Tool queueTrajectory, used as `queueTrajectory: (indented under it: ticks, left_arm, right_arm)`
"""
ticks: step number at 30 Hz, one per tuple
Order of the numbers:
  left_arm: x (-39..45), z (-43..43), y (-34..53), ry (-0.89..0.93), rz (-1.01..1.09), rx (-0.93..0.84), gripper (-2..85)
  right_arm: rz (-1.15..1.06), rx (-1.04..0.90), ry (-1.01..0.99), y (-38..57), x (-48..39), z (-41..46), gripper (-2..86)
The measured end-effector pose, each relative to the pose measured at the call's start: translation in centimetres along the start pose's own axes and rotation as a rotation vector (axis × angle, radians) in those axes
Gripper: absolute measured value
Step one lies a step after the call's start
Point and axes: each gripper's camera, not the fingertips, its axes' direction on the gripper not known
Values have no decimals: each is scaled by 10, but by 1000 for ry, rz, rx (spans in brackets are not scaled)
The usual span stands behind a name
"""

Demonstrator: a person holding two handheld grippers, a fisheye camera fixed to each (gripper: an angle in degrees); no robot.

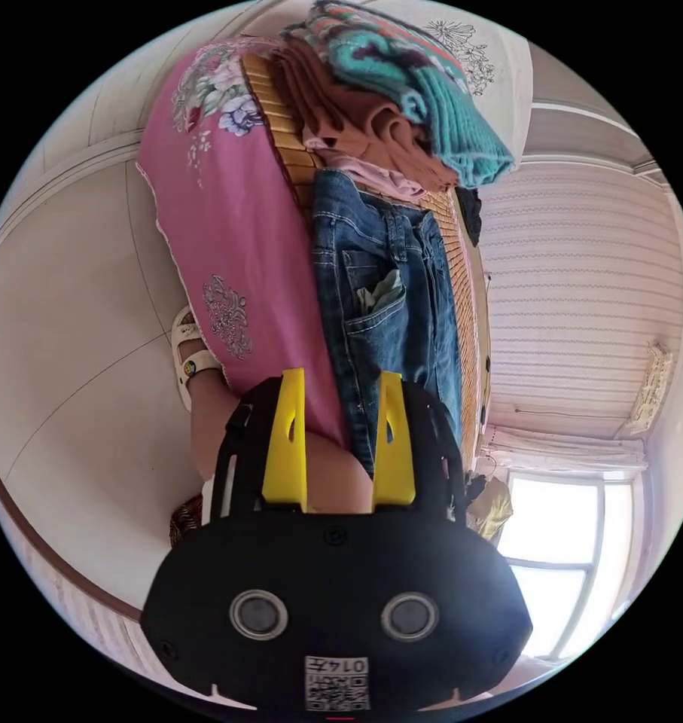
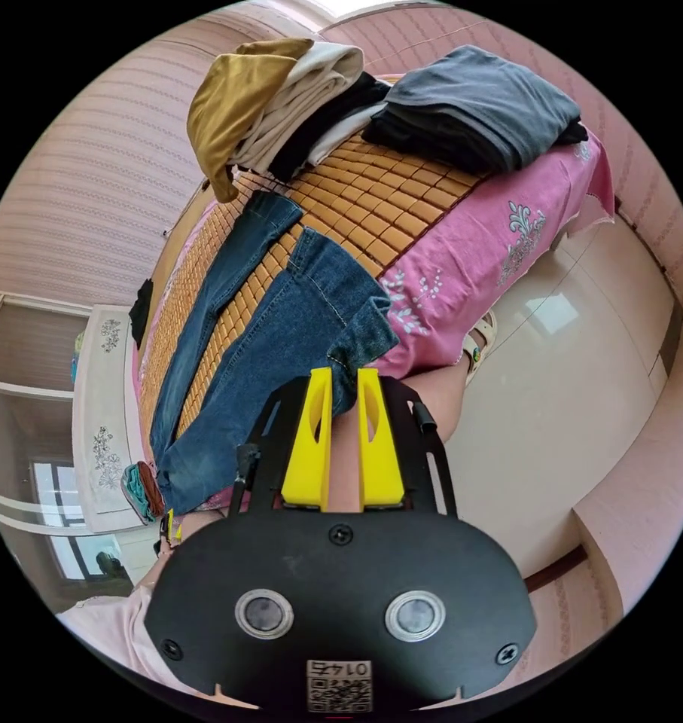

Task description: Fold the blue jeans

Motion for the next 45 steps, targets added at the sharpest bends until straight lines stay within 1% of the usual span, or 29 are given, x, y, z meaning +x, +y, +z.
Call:
queueTrajectory:
  ticks: [2,4,6,8,12,16,19,21,22,24,25,26,28,30,34,36,37,40,42,44,45]
  left_arm:
    - [18,25,-9,-4,17,-78,96]
    - [33,30,-11,-90,46,-103,73]
    - [43,29,-9,-137,78,-127,27]
    - [61,18,-2,-79,192,-111,-3]
    - [93,0,6,-29,331,-84,-8]
    - [147,-13,-4,84,444,-21,-8]
    - [206,4,-36,127,536,12,-4]
    - [246,29,-63,127,581,27,4]
    - [269,51,-82,123,605,32,27]
    - [284,85,-103,136,570,45,70]
    - [282,102,-110,145,516,59,91]
    - [274,114,-112,151,458,74,101]
    - [256,123,-107,167,417,103,106]
    - [232,129,-100,119,389,98,107]
    - [171,140,-85,-49,334,66,116]
    - [152,153,-84,-114,298,49,125]
    - [144,164,-86,-126,269,37,132]
    - [135,200,-96,-86,206,2,134]
    - [132,223,-105,-52,161,-22,131]
    - [127,254,-114,-13,94,-64,114]
    - [127,258,-115,-20,81,-51,106]
  right_arm:
    - [-32,22,-4,-5,-10,-8,51]
    - [-58,46,-23,-10,-17,-15,47]
    - [-97,67,-37,-16,-26,-20,43]
    - [-158,87,-16,-26,-42,-25,39]
    - [-266,134,30,-46,-75,-31,35]
    - [-410,188,55,-90,-125,-35,37]
    - [-467,199,42,-139,-167,-25,44]
    - [-455,266,49,-166,-189,-16,54]
    - [-413,297,56,-182,-198,-7,63]
    - [-301,242,60,-202,-200,16,78]
    - [-273,166,65,-207,-197,34,87]
    - [-293,117,59,-204,-192,48,95]
    - [-292,105,78,-191,-175,60,98]
    - [-269,130,76,-174,-149,65,99]
    - [-88,93,16,-155,-81,84,106]
    - [-17,49,-31,-157,-65,97,106]
    - [-1,75,-57,-158,-61,100,104]
    - [44,110,-90,-167,-62,106,96]
    - [92,137,-4,-171,-62,105,64]
    - [118,142,-56,-176,-59,105,44]
    - [115,160,-67,-177,-59,103,44]
